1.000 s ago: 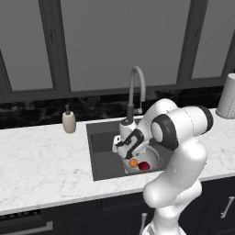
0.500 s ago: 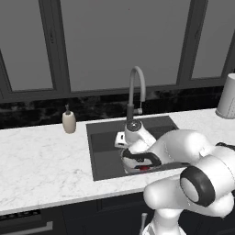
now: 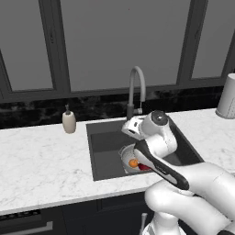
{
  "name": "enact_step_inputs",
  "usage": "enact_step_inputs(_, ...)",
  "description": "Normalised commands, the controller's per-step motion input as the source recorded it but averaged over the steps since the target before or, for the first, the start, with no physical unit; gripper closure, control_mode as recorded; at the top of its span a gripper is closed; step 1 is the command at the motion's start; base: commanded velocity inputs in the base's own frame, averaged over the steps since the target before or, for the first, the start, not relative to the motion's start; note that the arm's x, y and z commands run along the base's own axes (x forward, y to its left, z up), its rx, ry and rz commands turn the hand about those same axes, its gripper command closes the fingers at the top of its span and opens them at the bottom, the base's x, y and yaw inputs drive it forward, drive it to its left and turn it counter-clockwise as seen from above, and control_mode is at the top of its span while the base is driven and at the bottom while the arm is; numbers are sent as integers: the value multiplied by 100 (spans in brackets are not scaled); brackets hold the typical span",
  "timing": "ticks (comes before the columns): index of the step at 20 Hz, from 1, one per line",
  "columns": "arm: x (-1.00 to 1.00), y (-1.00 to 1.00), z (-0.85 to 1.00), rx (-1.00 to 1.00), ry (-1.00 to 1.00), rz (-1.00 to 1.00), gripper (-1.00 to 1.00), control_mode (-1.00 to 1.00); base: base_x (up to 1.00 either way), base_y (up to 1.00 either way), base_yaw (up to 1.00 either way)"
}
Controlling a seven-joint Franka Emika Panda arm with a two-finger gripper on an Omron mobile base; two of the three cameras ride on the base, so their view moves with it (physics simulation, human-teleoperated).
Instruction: Put the colander in the sink, put the tangerine, pear in the colander, and turn on the sink faucet and pour water over the colander.
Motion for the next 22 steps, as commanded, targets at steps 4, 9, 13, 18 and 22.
enact_step_inputs(4, -39, 8, 96, 50, -7, -24, -100, -100, 0, 0, 0)
enact_step_inputs(9, -25, 19, 92, 54, -12, -27, -100, -100, 0, 0, 0)
enact_step_inputs(13, -14, 3, 76, 56, -5, -30, -100, -100, 0, 0, 0)
enact_step_inputs(18, -7, 0, 60, 64, 0, -30, -100, -100, 0, 0, 0)
enact_step_inputs(22, -18, -8, 52, 67, 0, -28, -100, -100, 0, 0, 0)
